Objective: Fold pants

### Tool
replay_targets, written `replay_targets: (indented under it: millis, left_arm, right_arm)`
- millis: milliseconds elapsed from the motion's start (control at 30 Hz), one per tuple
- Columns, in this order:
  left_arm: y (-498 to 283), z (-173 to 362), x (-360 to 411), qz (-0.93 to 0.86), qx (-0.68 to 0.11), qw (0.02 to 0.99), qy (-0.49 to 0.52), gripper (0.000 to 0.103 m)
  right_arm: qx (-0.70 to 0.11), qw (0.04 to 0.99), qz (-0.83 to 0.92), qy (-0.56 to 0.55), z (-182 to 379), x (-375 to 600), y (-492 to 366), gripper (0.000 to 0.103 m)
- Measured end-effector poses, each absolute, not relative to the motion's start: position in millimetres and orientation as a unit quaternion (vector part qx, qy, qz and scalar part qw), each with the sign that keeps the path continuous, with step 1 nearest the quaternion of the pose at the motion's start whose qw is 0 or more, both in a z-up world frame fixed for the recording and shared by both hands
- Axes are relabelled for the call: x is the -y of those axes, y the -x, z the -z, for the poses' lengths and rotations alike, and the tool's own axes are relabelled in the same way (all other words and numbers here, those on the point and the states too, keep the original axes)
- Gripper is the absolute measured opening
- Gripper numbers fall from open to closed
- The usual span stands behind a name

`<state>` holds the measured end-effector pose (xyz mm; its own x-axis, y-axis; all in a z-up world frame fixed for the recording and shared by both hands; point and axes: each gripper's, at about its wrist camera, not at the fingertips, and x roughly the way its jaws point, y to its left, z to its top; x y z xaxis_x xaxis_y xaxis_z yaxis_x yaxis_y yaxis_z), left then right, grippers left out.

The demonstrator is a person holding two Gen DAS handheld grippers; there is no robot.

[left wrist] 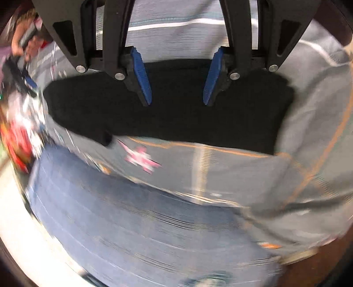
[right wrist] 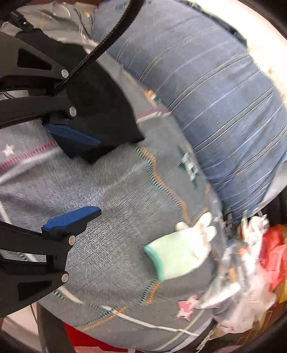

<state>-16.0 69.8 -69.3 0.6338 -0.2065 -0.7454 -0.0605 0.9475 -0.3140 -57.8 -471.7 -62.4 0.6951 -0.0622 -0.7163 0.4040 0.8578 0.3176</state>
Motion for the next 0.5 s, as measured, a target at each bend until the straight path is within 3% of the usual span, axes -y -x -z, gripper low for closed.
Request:
replay_targets:
  millis: [233,500]
  left_arm:
    - [40,92,-160,-0.06,-0.427,0.871,0.237,0.048]
    - [62,101,-190,-0.087,-0.423,0.868,0.243,0.048]
  right_arm:
    - [-0.403,0.903,-0.097,-0.117,32,333,5,0.064]
    - [-0.452,0.835,-0.314,-0.002,45,119,-45,0.064]
